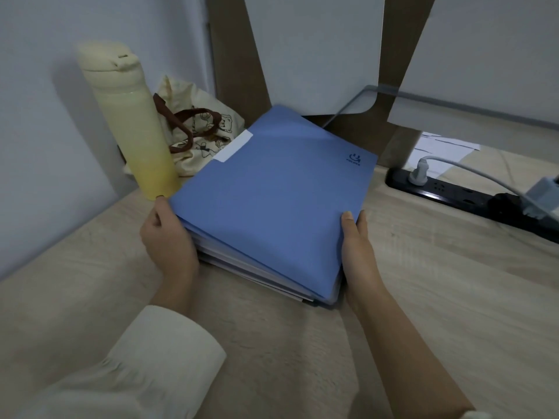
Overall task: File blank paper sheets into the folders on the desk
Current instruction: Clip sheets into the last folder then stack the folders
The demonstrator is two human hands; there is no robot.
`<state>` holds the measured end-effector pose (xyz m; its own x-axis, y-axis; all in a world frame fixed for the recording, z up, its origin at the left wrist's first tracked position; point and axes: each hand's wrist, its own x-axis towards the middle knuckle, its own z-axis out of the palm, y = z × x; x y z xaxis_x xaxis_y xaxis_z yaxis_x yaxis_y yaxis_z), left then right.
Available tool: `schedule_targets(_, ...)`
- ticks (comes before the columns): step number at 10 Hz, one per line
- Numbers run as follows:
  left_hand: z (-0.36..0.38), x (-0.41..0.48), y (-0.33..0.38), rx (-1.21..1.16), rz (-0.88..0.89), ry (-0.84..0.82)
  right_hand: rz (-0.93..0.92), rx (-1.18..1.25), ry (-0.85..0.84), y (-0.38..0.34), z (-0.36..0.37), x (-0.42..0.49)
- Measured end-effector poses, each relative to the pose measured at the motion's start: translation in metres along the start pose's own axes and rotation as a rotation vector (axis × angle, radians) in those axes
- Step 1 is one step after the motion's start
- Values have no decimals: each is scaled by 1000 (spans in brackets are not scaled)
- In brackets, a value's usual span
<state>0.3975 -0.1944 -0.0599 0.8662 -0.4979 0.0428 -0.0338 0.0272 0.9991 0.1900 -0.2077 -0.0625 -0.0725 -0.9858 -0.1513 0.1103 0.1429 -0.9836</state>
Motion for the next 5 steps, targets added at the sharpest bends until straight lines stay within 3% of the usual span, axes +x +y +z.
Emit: schedule_targets(5,-3,11,-1,81,-3,-28,-73,43,-6,3,4,-1)
